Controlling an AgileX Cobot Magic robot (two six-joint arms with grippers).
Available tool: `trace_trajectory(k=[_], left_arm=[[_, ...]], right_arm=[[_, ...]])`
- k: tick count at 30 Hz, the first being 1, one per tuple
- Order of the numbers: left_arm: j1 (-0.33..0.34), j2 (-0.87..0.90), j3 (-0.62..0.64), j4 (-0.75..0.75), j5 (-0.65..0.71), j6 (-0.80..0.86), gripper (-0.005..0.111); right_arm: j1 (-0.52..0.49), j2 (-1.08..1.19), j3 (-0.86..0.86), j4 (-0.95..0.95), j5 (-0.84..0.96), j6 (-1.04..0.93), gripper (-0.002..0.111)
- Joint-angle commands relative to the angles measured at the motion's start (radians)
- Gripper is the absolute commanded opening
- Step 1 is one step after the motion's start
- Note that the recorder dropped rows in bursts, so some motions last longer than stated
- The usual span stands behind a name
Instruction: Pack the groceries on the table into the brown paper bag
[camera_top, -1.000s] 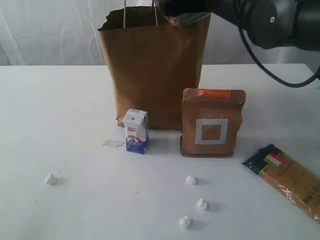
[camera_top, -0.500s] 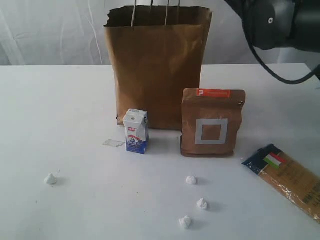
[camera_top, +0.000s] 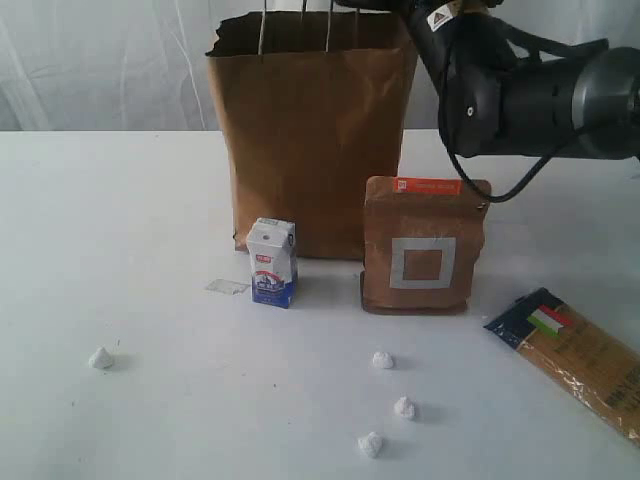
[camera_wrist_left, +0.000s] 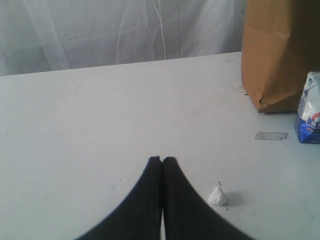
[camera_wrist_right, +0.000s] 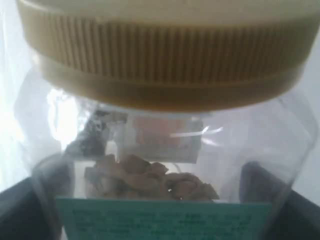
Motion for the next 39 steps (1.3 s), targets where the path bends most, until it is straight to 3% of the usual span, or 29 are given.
trace_trajectory(k=[1,4,9,25,29,31,33,39], left_arm=[[-0.007,-0.005,0.002,-0.006,-0.004,0.003,0.0],[-0.007,-0.005,0.002,-0.006,-0.004,0.003,0.0],[-0.007,-0.005,0.002,-0.006,-0.004,0.003,0.0],[-0.007,-0.005,0.002,-0.006,-0.004,0.003,0.0],[-0.007,-0.005,0.002,-0.006,-0.004,0.003,0.0],[-0.007,-0.005,0.002,-0.006,-0.004,0.003,0.0],[-0.007,-0.005,0.002,-0.006,-0.004,0.003,0.0],[-0.007,-0.005,0.002,-0.006,-0.004,0.003,0.0]], right_arm=[[-0.002,-0.024,-0.005,-0.131,-0.047,0.13,0.0],[-0.002,-0.055,-0.005,-0.238,0.067,0.19,0.0],[-0.002,-0.099,-0.005,-0.241,0.318,0.204,0.0],[-0.004,-0.089,-0.005,-0.203,0.428,0.124,0.0],[-0.004,-0.089,-0.005,-0.203,0.484,0.047,0.013],[-0.004,-0.089,-0.005,-0.203,0.482,0.037,0.029],[-0.004,-0.089,-0.005,-0.203,0.489,0.034,0.037],[-0.004,-0.089,-0.005,-0.203,0.522,0.034,0.038]])
